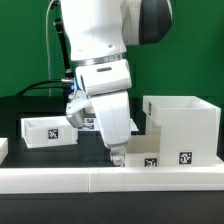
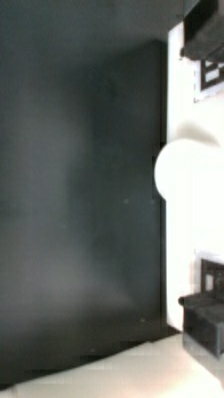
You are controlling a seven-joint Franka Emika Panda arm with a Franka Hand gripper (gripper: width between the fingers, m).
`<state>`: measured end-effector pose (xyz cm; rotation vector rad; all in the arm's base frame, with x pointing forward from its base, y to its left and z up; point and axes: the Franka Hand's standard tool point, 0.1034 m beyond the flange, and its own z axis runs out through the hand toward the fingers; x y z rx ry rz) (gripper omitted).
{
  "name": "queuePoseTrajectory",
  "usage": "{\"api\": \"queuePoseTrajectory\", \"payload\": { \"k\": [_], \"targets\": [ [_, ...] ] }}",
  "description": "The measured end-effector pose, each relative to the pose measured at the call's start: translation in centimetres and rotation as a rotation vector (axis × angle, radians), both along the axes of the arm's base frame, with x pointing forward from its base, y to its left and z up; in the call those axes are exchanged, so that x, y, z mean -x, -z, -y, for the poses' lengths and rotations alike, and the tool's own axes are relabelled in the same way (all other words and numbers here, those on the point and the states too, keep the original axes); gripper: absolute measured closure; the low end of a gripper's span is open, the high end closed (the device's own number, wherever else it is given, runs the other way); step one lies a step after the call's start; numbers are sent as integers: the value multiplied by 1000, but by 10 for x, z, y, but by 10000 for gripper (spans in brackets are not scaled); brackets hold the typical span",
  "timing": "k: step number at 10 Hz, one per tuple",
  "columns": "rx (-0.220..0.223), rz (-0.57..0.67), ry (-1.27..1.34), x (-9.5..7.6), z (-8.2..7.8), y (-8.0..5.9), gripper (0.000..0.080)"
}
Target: Assemble drawer
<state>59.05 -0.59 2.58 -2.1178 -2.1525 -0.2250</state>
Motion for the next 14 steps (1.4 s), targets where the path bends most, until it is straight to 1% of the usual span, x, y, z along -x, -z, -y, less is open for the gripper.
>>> {"api": "queuePoseTrajectory", "payload": {
  "k": [1, 2, 5, 7, 8, 11, 14],
  "targets": [
    [-3, 1, -11, 0, -5, 0, 150],
    [-4, 7, -54, 0, -7, 0, 150],
    [-4, 5, -40, 0, -6, 0, 150],
    [-12, 7, -55, 0, -15, 0, 150],
    [-12, 7, -55, 0, -16, -1, 150],
    [12, -5, -72, -1, -16, -2, 150],
    [12, -9, -58, 0, -15, -2, 150]
  ]
}}
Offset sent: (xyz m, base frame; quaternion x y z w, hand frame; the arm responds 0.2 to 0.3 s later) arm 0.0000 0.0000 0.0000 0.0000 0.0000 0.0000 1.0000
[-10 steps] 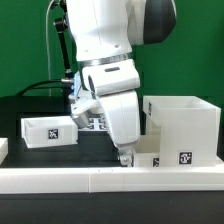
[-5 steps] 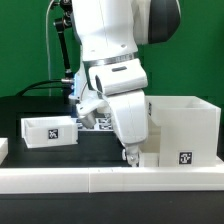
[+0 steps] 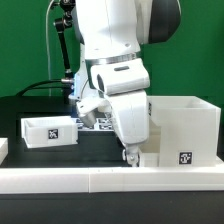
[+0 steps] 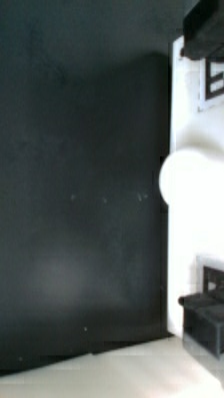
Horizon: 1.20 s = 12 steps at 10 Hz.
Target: Assemble drawer
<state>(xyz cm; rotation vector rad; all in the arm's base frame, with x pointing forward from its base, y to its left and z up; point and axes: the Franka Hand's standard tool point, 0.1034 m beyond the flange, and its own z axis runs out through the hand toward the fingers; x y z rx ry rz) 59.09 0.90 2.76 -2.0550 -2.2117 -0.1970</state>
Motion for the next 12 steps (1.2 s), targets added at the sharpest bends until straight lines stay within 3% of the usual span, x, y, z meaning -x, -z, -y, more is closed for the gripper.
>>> {"api": "queuePoseTrajectory", "payload": {
  "k": [3, 6, 9, 12],
  "targets": [
    [0, 23, -75, -4, 8, -2, 150],
    [-1, 21, -67, -6, 1, -1, 150],
    [38, 11, -42, -8, 0, -1, 150],
    [42, 13, -32, -10, 1, -2, 150]
  ]
}}
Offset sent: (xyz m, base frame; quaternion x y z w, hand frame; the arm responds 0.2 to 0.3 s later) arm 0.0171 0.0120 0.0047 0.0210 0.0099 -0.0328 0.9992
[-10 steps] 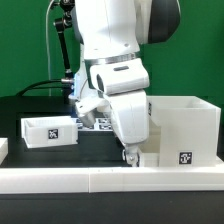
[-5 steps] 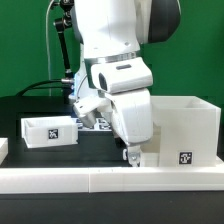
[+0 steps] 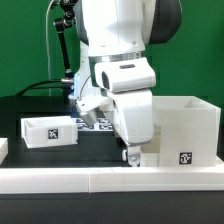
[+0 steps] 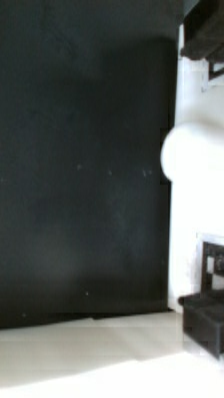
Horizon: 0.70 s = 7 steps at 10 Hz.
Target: Assemble drawer
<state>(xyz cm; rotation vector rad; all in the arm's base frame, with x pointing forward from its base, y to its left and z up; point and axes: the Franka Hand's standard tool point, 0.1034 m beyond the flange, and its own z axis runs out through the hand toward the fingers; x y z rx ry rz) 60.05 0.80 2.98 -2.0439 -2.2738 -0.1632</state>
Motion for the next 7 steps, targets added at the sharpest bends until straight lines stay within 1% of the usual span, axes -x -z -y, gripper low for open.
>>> {"api": "queuePoseTrajectory", "payload": {
  "k": [4, 6, 7],
  "targets": [
    [-1, 2, -30, 0, 0, 2, 150],
    [1, 4, -33, -4, 0, 1, 150],
    [8, -3, -28, -5, -1, 0, 150]
  ]
}}
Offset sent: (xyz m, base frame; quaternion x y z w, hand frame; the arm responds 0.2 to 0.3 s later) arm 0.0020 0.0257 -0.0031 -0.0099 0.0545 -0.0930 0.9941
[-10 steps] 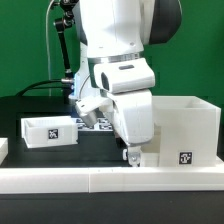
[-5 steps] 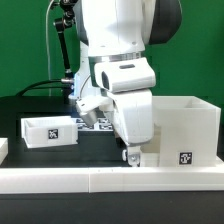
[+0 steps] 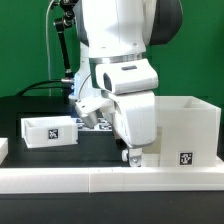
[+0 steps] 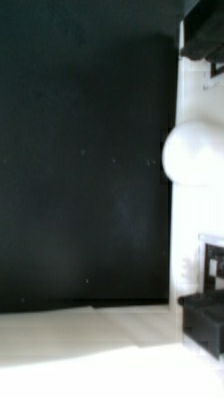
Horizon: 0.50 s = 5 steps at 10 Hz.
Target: Assemble drawer
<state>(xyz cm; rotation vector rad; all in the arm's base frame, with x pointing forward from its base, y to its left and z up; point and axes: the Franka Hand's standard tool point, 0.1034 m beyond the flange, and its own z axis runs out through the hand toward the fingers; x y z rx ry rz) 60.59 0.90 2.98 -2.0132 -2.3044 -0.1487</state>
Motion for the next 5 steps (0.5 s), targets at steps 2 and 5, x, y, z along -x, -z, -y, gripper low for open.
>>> {"api": "queuePoseTrajectory", "payload": {
  "k": [2, 5],
  "targets": [
    [11, -17, 8, -1, 0, -3, 150],
    [10, -12, 38, -2, 0, -2, 150]
  ]
}}
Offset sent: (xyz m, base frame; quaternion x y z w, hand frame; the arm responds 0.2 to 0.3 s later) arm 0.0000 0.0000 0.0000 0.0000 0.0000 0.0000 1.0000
